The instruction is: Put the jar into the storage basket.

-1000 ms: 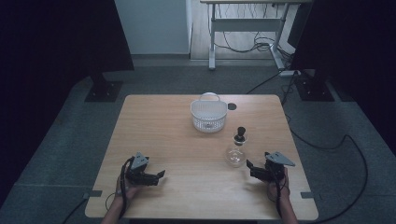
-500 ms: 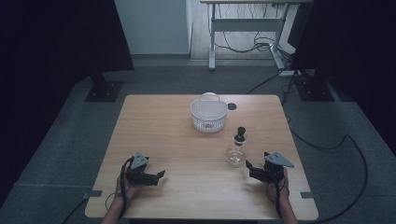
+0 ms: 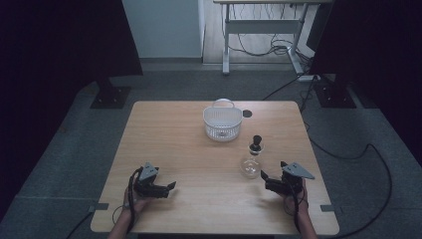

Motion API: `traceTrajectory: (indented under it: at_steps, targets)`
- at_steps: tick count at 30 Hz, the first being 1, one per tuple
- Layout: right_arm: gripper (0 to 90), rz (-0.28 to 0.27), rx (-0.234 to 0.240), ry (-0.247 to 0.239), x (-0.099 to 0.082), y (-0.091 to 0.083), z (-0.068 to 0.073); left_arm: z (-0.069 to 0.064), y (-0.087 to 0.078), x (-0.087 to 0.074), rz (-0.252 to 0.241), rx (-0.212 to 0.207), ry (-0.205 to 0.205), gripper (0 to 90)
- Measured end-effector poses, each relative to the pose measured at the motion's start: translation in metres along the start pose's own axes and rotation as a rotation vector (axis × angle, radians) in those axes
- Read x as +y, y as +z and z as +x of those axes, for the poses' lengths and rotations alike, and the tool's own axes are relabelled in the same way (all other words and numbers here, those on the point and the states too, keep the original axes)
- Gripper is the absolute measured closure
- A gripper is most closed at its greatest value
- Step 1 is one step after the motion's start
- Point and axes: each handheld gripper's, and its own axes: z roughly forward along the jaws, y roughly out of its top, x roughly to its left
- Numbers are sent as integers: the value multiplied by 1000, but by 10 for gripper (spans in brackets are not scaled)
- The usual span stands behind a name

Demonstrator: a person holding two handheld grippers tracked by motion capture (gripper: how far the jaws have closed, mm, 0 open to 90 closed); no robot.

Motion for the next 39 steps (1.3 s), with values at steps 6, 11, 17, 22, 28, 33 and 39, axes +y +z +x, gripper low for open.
traceTrajectory:
  at_steps: [6, 11, 17, 22, 28, 33, 39]
  targets:
    - [78, -18, 7, 11, 4, -4, 1, 0, 0, 0, 1, 0, 2, 47]
    - [47, -38, 0, 19, 10, -8, 3, 0, 0, 0, 0, 0, 0, 48]
    - [32, -50, -5, 27, 15, -12, 6, 0, 0, 0, 1, 1, 2, 48]
    - [34, -55, -9, 17, 21, -14, 10, 0, 0, 0, 3, 0, 3, 48]
    - [39, -56, -10, -4, 25, -13, 16, 0, 1, 0, 4, 2, 4, 48]
    - [51, -54, 14, -10, 30, -11, 21, -1, 1, 0, 6, 5, 7, 48]
    - [64, -47, 21, -43, 35, -6, 27, 1, 0, 0, 2, 8, -4, 48]
